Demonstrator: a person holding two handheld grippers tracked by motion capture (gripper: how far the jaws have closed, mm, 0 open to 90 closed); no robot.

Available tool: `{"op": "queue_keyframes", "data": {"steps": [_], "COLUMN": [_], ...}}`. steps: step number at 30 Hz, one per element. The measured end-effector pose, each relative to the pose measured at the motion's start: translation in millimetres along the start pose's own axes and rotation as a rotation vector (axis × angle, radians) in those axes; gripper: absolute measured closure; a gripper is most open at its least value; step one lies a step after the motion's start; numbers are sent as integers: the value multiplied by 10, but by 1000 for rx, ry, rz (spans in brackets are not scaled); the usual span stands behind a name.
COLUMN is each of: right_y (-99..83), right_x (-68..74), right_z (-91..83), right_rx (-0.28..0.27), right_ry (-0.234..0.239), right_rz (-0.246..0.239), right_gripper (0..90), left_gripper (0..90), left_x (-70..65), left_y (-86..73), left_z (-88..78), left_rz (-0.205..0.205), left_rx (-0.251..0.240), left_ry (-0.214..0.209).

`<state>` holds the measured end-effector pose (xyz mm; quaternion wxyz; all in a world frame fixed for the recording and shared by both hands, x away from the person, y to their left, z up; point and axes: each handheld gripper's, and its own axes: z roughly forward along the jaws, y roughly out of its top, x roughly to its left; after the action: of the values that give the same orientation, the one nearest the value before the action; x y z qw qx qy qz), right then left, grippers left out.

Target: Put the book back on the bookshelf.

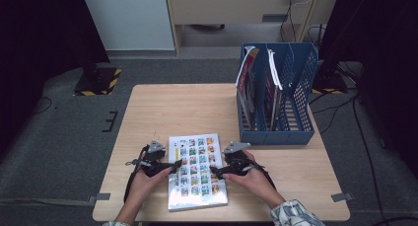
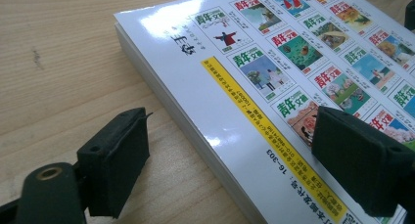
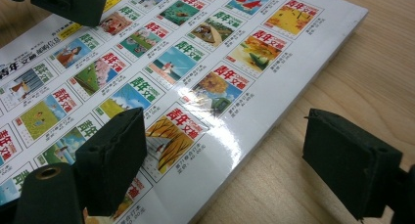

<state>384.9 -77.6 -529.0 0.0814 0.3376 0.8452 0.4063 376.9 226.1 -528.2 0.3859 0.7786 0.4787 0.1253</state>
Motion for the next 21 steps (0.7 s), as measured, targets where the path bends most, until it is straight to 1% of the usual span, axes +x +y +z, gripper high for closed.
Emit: {"op": "queue_keyframes", "data": {"steps": [3,9,11,12,15,16,18,21], "right_y": [2,1,-1,-2,-8,-13,-22,-19], "right_x": [11,25,27,28,35,33,37,40], "right_z": [4,9,11,13,18,21,27,29], "right_rx": [1,2,4,4,7,3,1,1], "right_ry": [3,8,15,18,29,32,39,40], "right_rz": [-5,-2,4,6,17,17,33,34], "right_gripper": [167,167,166,167,167,167,167,167], "left_gripper": [131,123,117,114,89,89,90,90], "left_x": [1,-18,-45,-62,-78,-77,-80,-84], "left_y": [-13,-16,-21,-21,-20,-21,-20,-16], "left_z": [18,30,45,52,62,62,62,64], "left_rz": [-21,-19,0,7,8,8,7,4], "left_rx": [2,-4,-7,-4,-6,-7,-6,-4], "left_ry": [-25,-28,-48,-49,-43,-43,-43,-43]}}
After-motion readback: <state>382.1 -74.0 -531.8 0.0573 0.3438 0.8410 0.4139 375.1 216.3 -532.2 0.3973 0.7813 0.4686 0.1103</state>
